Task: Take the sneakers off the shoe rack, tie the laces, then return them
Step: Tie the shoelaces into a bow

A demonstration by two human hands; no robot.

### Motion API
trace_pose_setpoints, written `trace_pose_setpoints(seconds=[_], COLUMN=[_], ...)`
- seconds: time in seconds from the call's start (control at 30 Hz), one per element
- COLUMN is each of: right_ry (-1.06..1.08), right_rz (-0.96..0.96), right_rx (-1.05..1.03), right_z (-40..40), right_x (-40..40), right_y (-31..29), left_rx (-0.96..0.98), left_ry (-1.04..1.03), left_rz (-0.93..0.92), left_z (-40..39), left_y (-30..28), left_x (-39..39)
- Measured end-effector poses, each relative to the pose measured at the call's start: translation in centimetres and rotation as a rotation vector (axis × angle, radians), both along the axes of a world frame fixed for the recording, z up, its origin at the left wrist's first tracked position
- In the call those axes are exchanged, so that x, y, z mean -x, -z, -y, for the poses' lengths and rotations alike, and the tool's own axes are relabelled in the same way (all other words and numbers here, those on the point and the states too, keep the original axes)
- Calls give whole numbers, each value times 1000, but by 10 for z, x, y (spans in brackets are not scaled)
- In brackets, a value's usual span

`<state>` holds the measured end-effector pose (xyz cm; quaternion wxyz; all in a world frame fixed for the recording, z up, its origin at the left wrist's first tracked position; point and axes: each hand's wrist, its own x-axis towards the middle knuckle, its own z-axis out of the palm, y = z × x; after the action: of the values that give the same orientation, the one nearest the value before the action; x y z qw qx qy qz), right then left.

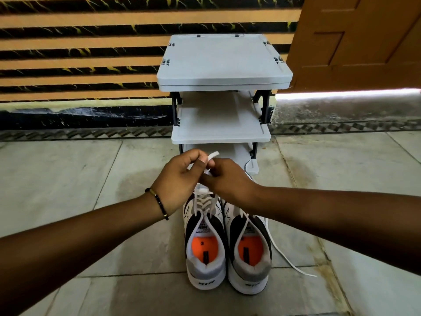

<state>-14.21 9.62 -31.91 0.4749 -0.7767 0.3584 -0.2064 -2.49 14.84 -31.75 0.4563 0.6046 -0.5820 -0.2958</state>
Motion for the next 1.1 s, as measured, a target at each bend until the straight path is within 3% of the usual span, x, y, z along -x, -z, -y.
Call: trace_pose_setpoints(seconds=[0.2,0.5,0.63,0.7,0.8,0.97,1.1], right_ry=[44,62,67,43,-37,-135,-146], right_rz=[71,104,128,144,121,31,-5], right_rx=[-151,-247,-291,-315,-297,-250,-220], right_z=[4,14,19,21,24,30,33], right_x=[0,8,8,7,8,12,14], right_y=[-1,-16,-17,-18,-20,-23,-21], left_rx=[20,-145,-440,-610,-666,-513,-530], left_ry=[0,-94,51,201,292,113,48], left_rz=[-27,64,-248,-307,-241,23,24], left_z=[-2,6,6,2,-2,3,1], left_y=[2,6,-1,-2,0,6,7], left_x=[1,-19,-21,-21,-18,-19,-14])
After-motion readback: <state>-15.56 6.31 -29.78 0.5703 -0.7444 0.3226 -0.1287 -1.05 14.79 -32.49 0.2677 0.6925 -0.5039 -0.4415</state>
